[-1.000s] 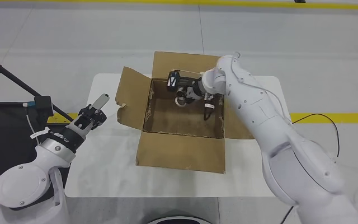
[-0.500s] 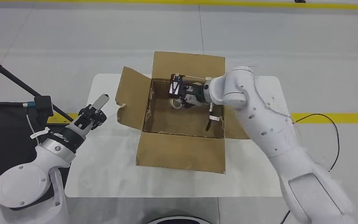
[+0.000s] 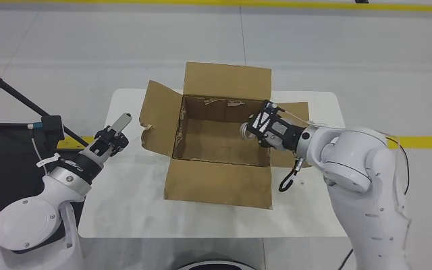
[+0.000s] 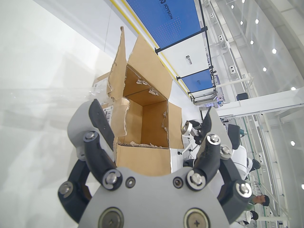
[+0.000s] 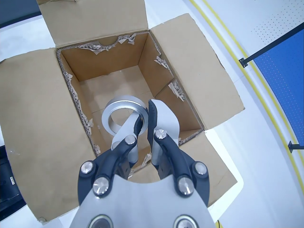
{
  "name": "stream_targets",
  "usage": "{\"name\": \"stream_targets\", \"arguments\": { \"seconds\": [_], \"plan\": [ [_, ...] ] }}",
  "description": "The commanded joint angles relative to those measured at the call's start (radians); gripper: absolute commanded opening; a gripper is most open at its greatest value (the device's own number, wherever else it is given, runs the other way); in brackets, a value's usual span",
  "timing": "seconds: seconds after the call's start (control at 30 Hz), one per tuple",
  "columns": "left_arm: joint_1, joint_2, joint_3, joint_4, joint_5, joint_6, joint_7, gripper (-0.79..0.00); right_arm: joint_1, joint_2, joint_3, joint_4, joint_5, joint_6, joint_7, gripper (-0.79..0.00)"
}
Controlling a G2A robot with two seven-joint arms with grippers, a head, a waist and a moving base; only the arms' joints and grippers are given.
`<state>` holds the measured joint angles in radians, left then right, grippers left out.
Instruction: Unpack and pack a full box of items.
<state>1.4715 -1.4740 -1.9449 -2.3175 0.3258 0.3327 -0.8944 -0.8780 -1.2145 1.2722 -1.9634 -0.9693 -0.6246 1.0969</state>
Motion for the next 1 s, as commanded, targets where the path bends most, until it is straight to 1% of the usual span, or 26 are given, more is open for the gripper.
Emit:
{"name": "stream_targets", "arguments": {
  "seconds": [0.0, 0.4, 0.53, 0.6, 0.67, 0.83, 0.97],
  "plan": [
    [0.000, 0.000, 0.000, 0.000, 0.000, 0.000, 0.000, 0.000, 0.003, -0.001, -0.002, 0.003, -0.001, 0.001, -0.001, -0.785],
    [0.000, 0.000, 0.000, 0.000, 0.000, 0.000, 0.000, 0.000, 0.003, -0.001, -0.002, 0.003, -0.001, 0.001, -0.001, -0.785],
    [0.000, 0.000, 0.000, 0.000, 0.000, 0.000, 0.000, 0.000, -0.017, 0.003, -0.002, -0.009, -0.041, 0.047, -0.048, -0.785],
    [0.000, 0.000, 0.000, 0.000, 0.000, 0.000, 0.000, 0.000, -0.041, 0.007, 0.036, -0.043, -0.065, 0.103, -0.057, -0.785],
    [0.000, 0.000, 0.000, 0.000, 0.000, 0.000, 0.000, 0.000, -0.088, 0.015, 0.098, -0.087, -0.080, 0.147, -0.061, -0.785],
    [0.000, 0.000, 0.000, 0.000, 0.000, 0.000, 0.000, 0.000, -0.263, 0.034, 0.310, -0.193, -0.125, 0.264, -0.065, -0.785],
    [0.000, 0.000, 0.000, 0.000, 0.000, 0.000, 0.000, 0.000, -0.393, 0.041, 0.460, -0.197, -0.130, 0.337, -0.080, -0.785]
  ]
}}
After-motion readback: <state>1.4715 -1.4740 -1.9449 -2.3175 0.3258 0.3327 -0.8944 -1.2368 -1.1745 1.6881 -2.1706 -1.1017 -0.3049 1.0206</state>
